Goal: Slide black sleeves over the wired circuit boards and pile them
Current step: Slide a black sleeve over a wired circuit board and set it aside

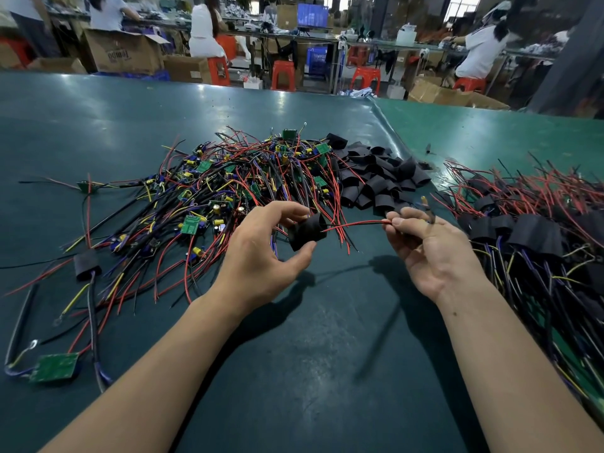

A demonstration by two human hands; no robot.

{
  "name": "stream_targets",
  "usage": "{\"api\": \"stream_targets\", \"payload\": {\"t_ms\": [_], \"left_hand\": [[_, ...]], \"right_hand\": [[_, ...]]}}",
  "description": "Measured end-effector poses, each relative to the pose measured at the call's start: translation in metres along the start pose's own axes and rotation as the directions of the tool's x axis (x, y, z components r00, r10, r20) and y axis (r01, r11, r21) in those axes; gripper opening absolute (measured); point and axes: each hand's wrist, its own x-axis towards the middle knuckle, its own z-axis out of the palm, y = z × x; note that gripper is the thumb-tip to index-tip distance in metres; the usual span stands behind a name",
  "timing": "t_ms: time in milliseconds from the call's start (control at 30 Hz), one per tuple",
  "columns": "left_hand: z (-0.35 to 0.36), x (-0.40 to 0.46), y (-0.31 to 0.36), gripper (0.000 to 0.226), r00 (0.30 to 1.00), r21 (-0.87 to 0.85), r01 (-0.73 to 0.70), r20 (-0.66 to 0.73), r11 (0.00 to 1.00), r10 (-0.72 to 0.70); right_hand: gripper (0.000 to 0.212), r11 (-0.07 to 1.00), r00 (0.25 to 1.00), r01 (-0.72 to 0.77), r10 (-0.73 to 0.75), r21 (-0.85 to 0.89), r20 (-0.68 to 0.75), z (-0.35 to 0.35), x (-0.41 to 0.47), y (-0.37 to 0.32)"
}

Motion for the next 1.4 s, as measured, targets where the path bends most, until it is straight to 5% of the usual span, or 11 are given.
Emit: {"api": "stream_targets", "payload": {"t_ms": [233,467,700,900,1033,1200,1400], "left_hand": [[-0.001,-0.002,0.004,0.044,0.997,-0.025,-0.048,0.053,0.999,0.049],[-0.002,-0.002,0.006,0.04,0.998,0.041,-0.04,0.053,0.998,0.038],[0.003,-0.005,0.009,0.036,0.993,0.127,-0.094,0.077,0.987,0.085],[0.004,-0.005,0.008,0.032,0.989,0.172,-0.137,0.08,0.975,0.125],[0.004,-0.004,0.007,0.031,0.983,0.195,-0.174,0.089,0.965,0.159],[0.003,-0.004,0.007,0.03,0.987,0.169,-0.153,0.078,0.974,0.141],[0.001,-0.004,0.009,0.029,0.99,0.118,-0.118,0.087,0.986,0.108]], "right_hand": [[0.024,0.997,0.998,0.054,-0.055,-0.047,-0.024,-0.004,0.003,0.0],[0.022,0.98,0.974,0.19,-0.179,-0.067,0.138,0.008,-0.012,-0.001],[0.016,0.975,0.938,0.171,-0.116,-0.145,0.326,0.021,-0.024,0.017],[0.031,0.942,0.952,0.07,0.036,-0.329,0.305,0.021,-0.026,0.023],[0.017,0.88,0.959,0.096,0.043,-0.464,0.281,0.019,-0.026,0.025],[0.019,0.923,0.945,0.148,-0.026,-0.355,0.327,0.02,-0.024,0.027],[0.017,0.985,0.921,-0.001,0.067,-0.171,0.384,0.018,-0.023,0.023]]}}
